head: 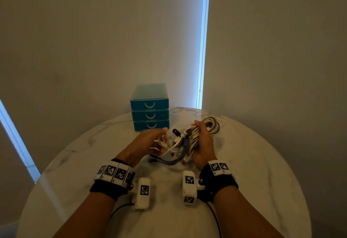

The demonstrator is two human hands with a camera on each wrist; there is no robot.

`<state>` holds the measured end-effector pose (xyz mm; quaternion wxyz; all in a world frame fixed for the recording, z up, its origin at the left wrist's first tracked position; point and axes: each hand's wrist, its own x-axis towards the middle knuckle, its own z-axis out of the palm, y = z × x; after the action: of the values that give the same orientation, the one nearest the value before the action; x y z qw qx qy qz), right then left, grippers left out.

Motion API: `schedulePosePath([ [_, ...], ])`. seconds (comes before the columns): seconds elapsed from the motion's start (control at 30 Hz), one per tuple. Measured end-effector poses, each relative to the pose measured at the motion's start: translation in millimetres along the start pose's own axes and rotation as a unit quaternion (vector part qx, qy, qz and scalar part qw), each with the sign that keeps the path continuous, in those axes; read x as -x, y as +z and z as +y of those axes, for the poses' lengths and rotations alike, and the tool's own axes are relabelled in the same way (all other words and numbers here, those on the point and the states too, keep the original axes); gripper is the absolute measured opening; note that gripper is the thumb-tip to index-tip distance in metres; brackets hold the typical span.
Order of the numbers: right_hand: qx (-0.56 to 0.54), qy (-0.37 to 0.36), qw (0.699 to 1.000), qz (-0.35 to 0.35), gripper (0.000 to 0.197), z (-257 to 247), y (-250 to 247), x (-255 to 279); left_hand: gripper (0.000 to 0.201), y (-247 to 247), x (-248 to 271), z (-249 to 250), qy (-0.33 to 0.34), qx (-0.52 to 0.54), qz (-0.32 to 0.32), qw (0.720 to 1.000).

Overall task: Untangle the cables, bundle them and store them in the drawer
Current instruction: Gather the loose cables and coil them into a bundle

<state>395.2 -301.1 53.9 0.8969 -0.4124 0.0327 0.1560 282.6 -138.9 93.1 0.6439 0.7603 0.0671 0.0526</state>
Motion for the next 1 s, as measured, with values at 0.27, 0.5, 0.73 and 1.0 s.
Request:
schedulePosePath([
  [0.27,-0.024,-0.007,0.999,0.044,0.040,-6,-13,-9,0.037,0,6,8,-0.040,-0.200,-0.084,0.975],
  [0.5,0.120,-0.072,0.988,0.071,0.045,-9,3,1,0.117,15,0,9,0.100,-0.237,0.060,0.964],
  [0.73,0.212,-0.126,0.969,-0.001,0.024,-7,20,21,0.060,12,-3,4,0.094,-0.293,-0.079,0.948],
  [1.0,0.178,-0.085,0.978,-0.069,0.021,-10,19,25,0.017,-1,12,15,0.054,-0.204,-0.078,0.974],
])
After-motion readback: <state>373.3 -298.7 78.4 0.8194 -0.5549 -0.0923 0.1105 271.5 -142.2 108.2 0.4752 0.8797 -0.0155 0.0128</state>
